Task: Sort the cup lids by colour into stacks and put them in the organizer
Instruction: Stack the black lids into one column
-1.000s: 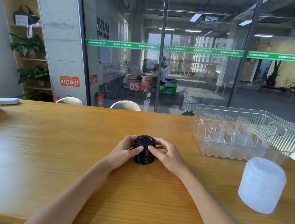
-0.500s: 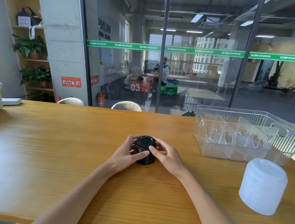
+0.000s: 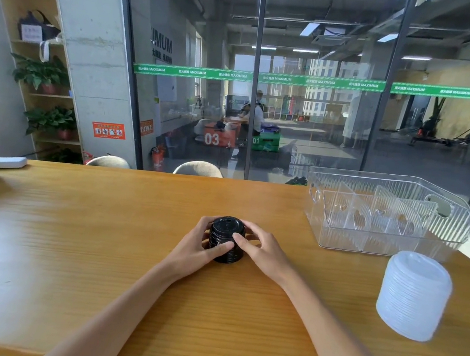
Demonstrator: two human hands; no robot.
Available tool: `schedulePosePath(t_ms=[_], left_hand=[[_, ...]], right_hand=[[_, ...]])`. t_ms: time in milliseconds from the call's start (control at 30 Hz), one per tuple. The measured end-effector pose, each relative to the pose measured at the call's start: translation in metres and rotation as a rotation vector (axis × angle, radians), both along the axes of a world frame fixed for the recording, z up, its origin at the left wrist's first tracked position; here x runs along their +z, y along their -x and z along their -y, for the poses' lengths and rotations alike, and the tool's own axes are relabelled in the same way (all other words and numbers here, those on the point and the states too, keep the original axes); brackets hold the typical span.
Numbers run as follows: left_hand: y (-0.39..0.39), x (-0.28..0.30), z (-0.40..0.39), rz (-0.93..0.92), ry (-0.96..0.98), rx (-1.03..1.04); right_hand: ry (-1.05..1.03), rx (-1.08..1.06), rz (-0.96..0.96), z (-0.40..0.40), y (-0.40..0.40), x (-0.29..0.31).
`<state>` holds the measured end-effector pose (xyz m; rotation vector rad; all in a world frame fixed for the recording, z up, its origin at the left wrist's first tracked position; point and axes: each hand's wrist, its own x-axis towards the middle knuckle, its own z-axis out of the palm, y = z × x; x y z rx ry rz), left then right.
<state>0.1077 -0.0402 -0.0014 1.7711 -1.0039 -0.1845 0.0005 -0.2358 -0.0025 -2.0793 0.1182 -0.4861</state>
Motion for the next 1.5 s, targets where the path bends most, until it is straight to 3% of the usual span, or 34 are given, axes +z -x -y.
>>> schedulePosePath(t_ms=[700, 1500], left_hand=[[0.023, 0.002, -0.004, 0.032, 0.031, 0.067], [0.15, 0.008, 0.012, 0.132, -0.067, 0.011]], right_hand=[[-0.113, -0.016, -0.045, -0.012, 0.036, 0.01], [-0.082, -0.159, -0.019, -0.025, 0.185, 0.011]])
